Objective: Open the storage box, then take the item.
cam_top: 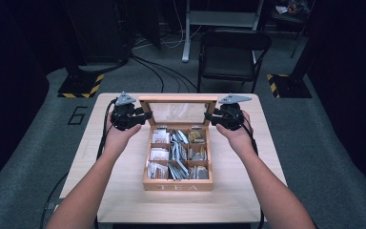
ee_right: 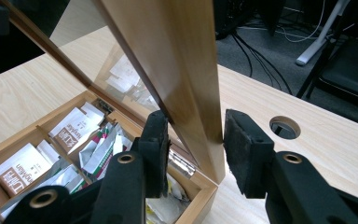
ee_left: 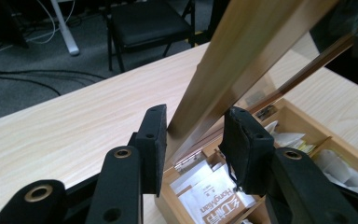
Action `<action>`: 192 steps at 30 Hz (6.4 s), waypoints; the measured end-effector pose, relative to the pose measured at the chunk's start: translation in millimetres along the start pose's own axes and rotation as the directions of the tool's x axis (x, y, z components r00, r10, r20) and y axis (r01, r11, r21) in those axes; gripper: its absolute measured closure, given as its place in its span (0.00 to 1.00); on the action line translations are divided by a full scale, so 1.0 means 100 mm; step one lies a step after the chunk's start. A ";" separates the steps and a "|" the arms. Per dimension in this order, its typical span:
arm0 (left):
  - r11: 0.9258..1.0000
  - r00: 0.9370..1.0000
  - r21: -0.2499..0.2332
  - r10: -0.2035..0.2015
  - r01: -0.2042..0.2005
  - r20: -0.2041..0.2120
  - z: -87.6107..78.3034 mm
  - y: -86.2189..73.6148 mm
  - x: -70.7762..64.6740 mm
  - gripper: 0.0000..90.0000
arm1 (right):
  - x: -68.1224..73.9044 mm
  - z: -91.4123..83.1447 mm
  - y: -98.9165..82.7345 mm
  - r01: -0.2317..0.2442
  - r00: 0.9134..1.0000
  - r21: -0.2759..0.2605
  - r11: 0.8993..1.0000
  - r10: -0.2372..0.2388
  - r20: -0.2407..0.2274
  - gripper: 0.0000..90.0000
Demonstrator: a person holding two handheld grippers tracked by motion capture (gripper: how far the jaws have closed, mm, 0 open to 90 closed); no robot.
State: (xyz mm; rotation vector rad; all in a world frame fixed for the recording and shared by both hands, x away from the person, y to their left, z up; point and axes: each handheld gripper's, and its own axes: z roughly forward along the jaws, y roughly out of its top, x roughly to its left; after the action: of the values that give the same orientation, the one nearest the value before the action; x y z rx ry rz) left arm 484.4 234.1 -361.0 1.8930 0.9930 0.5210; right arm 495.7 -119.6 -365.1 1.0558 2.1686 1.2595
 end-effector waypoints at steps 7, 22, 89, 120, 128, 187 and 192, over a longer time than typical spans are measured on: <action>1.000 1.000 -0.022 0.005 -0.005 0.004 0.06 -0.01 0.05 0.69 | -0.03 0.03 0.03 -0.002 1.000 -0.006 1.000 0.002 0.005 0.68; 0.999 1.000 -0.043 0.002 -0.001 0.008 0.14 0.03 0.13 0.70 | -0.11 0.21 -0.03 -0.035 0.999 -0.007 0.999 0.035 -0.004 0.67; 0.998 0.998 0.016 -0.061 0.061 -0.026 0.49 -0.04 0.25 0.68 | -0.28 0.47 -0.06 -0.055 0.998 0.002 0.999 0.055 0.017 0.72; 0.996 0.997 0.054 -0.069 0.070 -0.028 0.30 -0.25 0.28 0.60 | -0.44 0.60 0.00 -0.132 0.991 0.032 0.991 0.133 -0.023 0.73; 0.994 0.995 0.065 -0.090 0.093 -0.042 0.27 -0.33 0.34 0.60 | -0.45 0.64 0.00 -0.145 0.989 0.033 0.989 0.146 -0.015 0.72; 0.988 0.990 0.067 -0.138 0.139 -0.019 -0.15 -0.63 0.15 0.51 | 0.07 -0.01 -0.33 -0.001 1.000 0.062 0.998 0.003 -0.027 0.44; 0.983 0.984 0.052 -0.176 0.175 0.013 -0.20 -0.70 0.11 0.51 | 0.21 -0.07 -0.42 0.046 0.998 0.077 0.996 -0.042 -0.057 0.51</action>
State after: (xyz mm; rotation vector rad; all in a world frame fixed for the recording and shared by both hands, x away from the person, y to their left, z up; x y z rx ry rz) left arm 447.6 272.2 -411.6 1.8295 1.1581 0.3781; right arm 461.2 -119.7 -398.0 1.0089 2.2869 1.2064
